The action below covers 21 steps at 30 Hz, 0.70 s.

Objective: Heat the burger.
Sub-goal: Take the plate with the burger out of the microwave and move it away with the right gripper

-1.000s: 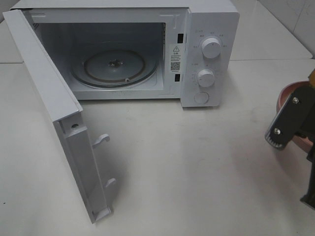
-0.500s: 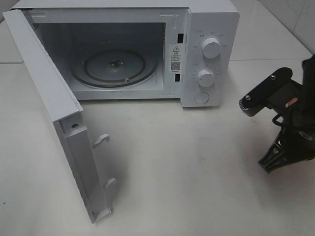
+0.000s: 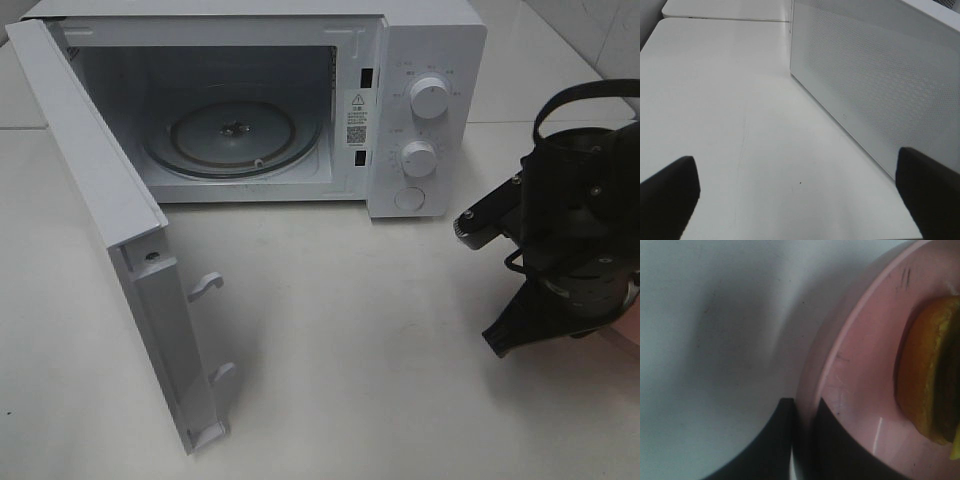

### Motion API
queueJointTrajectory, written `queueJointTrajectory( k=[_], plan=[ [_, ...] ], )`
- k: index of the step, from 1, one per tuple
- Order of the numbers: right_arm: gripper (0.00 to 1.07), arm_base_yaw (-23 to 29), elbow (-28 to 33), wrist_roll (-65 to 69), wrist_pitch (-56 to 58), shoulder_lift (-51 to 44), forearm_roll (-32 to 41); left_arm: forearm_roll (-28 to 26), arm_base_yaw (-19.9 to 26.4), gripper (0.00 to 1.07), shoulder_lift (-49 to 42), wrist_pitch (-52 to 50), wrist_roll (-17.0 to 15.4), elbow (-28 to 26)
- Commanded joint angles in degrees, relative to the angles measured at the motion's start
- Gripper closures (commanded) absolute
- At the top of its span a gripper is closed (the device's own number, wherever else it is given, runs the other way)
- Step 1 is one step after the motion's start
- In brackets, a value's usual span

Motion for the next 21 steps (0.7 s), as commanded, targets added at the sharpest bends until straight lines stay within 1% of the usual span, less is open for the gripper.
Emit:
queueJointTrajectory(
  k=[1, 3, 4, 5, 7, 8, 10, 11, 12, 14, 18, 21],
  plan=[
    [1.02, -1.26, -0.46, 1.26, 0.97, 0.92, -3.27, -0.29, 0.06, 0.07, -1.43, -0.8, -0.29, 0.17],
    [1.01, -3.32, -0.46, 1.89, 0.0, 2.06, -3.27, -0.29, 0.06, 0.07, -1.43, -0.8, -0.29, 0.17],
    [1.01, -3.32, -0.46, 1.89, 0.0, 2.06, -3.27, -0.29, 0.06, 0.07, -1.43, -0.8, -0.29, 0.17],
    [1.01, -4.93, -0.46, 1.89, -0.74, 2.46, -3.27, -0.29, 0.06, 0.07, -1.43, -0.8, -0.29, 0.17],
    [1.01, -5.56, -0.46, 1.89, -0.97, 2.58, -3.32, -0.29, 0.06, 0.07, -1.43, -0.8, -0.29, 0.17],
    [1.0, -6.76, -0.17, 2.18, -1.66, 2.58, -4.24, -0.29, 0.06, 0.07, -1.43, -0.8, -0.29, 0.17],
    [1.0, -7.51, -0.17, 2.46, -1.78, 2.58, -4.7, -0.29, 0.06, 0.07, -1.43, -0.8, -0.29, 0.17],
    [1.0, -9.22, -0.17, 3.09, -2.01, 2.58, -5.56, -0.29, 0.06, 0.07, -1.43, -0.8, -0.29, 0.17],
    [1.0, -9.22, -0.17, 3.09, -2.01, 2.58, -5.56, -0.29, 0.06, 0.07, -1.43, -0.8, -0.29, 0.17],
    [0.99, -11.46, -0.17, 3.78, -2.06, 2.58, -7.05, -0.29, 0.06, 0.07, -1.43, -0.8, -0.29, 0.17],
    [0.99, -13.12, -0.17, 4.24, -2.06, 2.92, -8.42, -0.29, 0.06, 0.07, -1.43, -0.8, -0.29, 0.17],
    [0.98, -14.78, -0.17, 5.04, -2.06, 5.04, -9.45, -0.29, 0.06, 0.07, -1.43, -0.8, -0.29, 0.17]
  ],
)
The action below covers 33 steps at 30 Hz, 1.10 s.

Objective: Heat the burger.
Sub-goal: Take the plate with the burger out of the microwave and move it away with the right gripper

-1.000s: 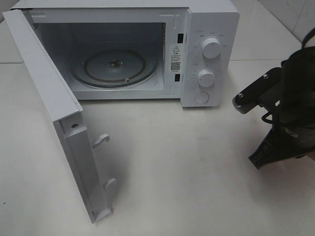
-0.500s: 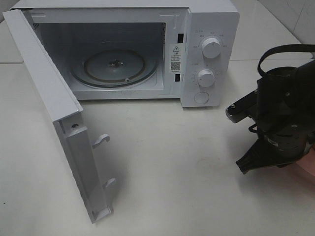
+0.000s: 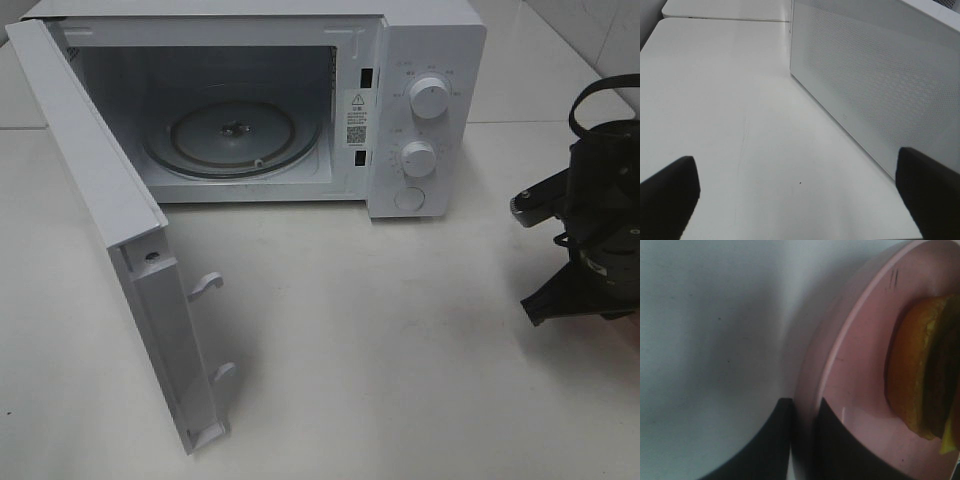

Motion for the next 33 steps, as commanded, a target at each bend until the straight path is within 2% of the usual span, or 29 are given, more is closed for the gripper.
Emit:
queueJointTrajectory(
  k=[1, 7, 12, 14, 15, 16, 17, 18, 19, 21, 23, 30, 32, 33],
  plan=[
    [0.97, -1.2, -0.06, 1.03, 2.81, 2.12, -4.24, -0.29, 0.06, 0.07, -1.43, -0.8, -0.29, 0.17],
    [0.96, -1.2, -0.06, 5.73, 3.32, 6.07, -7.91, -0.29, 0.06, 0.07, -1.43, -0.8, -0.29, 0.17],
    [0.91, -1.2, -0.06, 9.45, 3.15, 8.77, -9.45, -0.29, 0.06, 0.07, -1.43, -0.8, -0.29, 0.17],
    [0.8, -1.2, -0.06, 9.4, 2.58, 9.05, -9.28, -0.29, 0.06, 0.07, -1.43, -0.8, -0.29, 0.17],
    [0.8, -1.2, -0.06, 9.4, 2.58, 9.05, -9.28, -0.29, 0.06, 0.07, -1.43, -0.8, -0.29, 0.17],
    [0.71, -1.2, -0.06, 9.17, 2.41, 9.05, -9.05, -0.29, 0.06, 0.07, -1.43, -0.8, -0.29, 0.17],
    [0.66, -1.2, -0.06, 8.88, 2.41, 9.05, -8.77, -0.29, 0.06, 0.07, -1.43, -0.8, -0.29, 0.17],
    [0.66, -1.2, -0.06, 8.88, 2.41, 9.05, -8.77, -0.29, 0.06, 0.07, -1.43, -0.8, -0.29, 0.17],
    [0.55, -1.09, -0.06, 7.79, 2.52, 9.05, -7.73, -0.29, 0.06, 0.07, -1.43, -0.8, -0.29, 0.17],
    [0.52, -1.03, -0.06, 7.33, 2.52, 8.94, -7.28, -0.29, 0.06, 0.07, -1.43, -0.8, -0.29, 0.17],
    [0.41, -1.03, -0.17, 5.16, 2.29, 6.99, -5.27, -0.29, 0.06, 0.07, -1.43, -0.8, -0.29, 0.17],
    [0.4, -1.03, -0.17, 0.52, 2.35, 0.4, -1.15, -0.29, 0.06, 0.07, -1.43, -0.8, -0.29, 0.17],
    [0.4, -1.03, -0.17, -4.35, 2.35, -4.01, 3.72, -0.29, 0.06, 0.07, -1.43, -0.8, -0.29, 0.17],
    [0.4, -1.03, -0.17, -4.35, 2.35, -4.01, 3.72, -0.29, 0.06, 0.07, -1.43, -0.8, -0.29, 0.17]
  ],
)
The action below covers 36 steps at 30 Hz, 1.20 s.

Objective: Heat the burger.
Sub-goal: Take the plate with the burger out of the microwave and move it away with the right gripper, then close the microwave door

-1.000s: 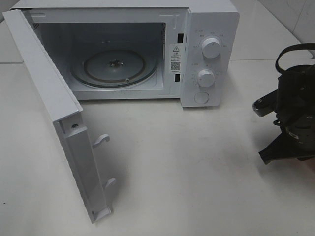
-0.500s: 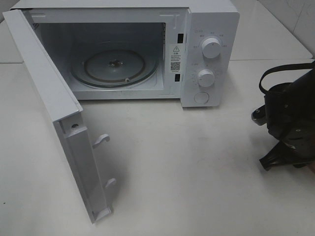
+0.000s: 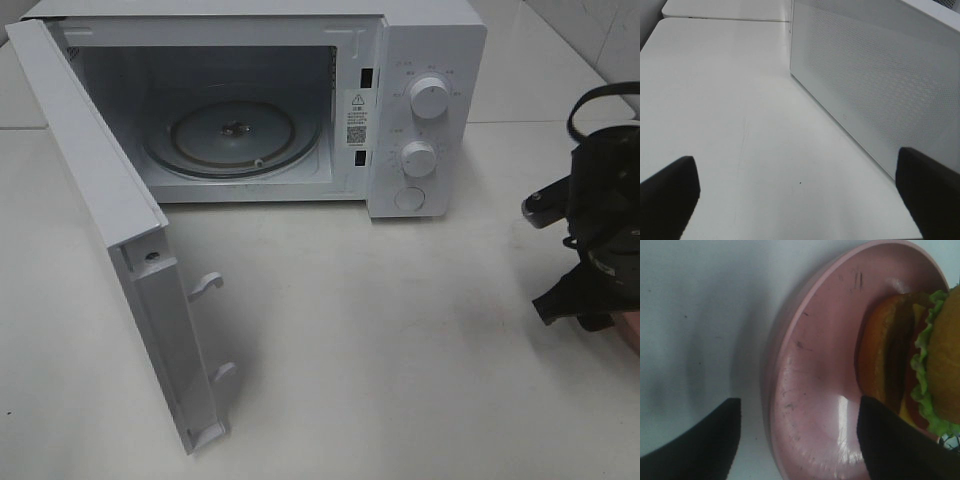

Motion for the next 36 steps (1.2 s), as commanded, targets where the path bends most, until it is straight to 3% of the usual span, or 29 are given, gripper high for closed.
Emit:
queueJointTrajectory(
  k=[1, 10, 14, 24, 36],
  plan=[
    [0.4, -0.06, -0.17, -6.47, 0.69, -5.1, 5.44, -0.29, 0.06, 0.07, -1.43, -0.8, -0.29, 0.17],
    [0.37, -0.06, -0.17, -27.16, 0.34, -17.7, 24.18, -0.29, 0.06, 0.07, -1.43, -0.8, -0.29, 0.17],
    [0.29, -0.06, -0.17, -38.33, 2.41, -25.38, 35.98, -0.29, 0.06, 0.07, -1.43, -0.8, -0.29, 0.17],
    [0.29, -0.06, -0.17, -48.64, 9.34, -37.07, 51.45, -0.29, 0.06, 0.07, -1.43, -0.8, -0.29, 0.17],
    [0.31, -0.06, -0.11, -50.71, 16.96, -50.08, 54.2, -0.29, 0.06, 0.07, -1.43, -0.8, -0.29, 0.17]
  ],
)
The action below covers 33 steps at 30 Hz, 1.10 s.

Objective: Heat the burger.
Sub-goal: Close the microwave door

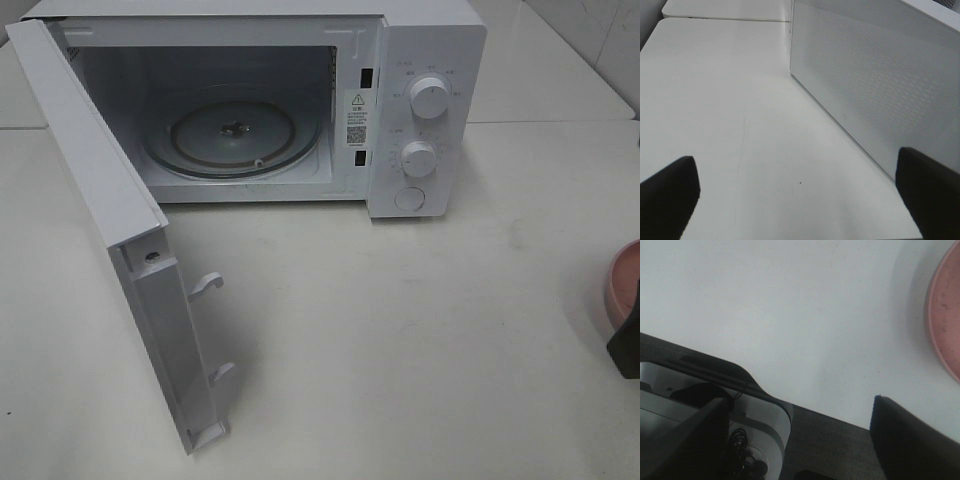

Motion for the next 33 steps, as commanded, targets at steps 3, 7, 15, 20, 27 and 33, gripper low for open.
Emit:
queueJointTrajectory(
  k=[3, 7, 15, 20, 27, 33],
  plan=[
    [0.31, -0.06, -0.11, -1.38, 2.46, -7.51, -0.46, -0.29, 0.06, 0.07, -1.43, -0.8, -0.29, 0.17],
    [0.31, -0.06, -0.11, -1.72, 3.95, -15.64, -3.55, -0.29, 0.06, 0.07, -1.43, -0.8, -0.29, 0.17],
    [0.31, -2.35, -0.11, -2.18, 5.56, -30.37, -6.02, -0.29, 0.06, 0.07, -1.43, -0.8, -0.29, 0.17],
    [0.31, -8.82, -0.11, -4.07, 6.13, -37.76, -6.36, -0.29, 0.06, 0.07, -1.43, -0.8, -0.29, 0.17],
    [0.32, -10.26, 3.78, -4.07, 4.93, -48.36, -6.47, -0.29, 0.06, 0.07, -1.43, -0.8, -0.29, 0.17],
    [0.32, -10.26, 10.71, -4.07, 0.86, -54.83, -6.59, -0.29, 0.06, 0.07, -1.43, -0.8, -0.29, 0.17]
  ],
)
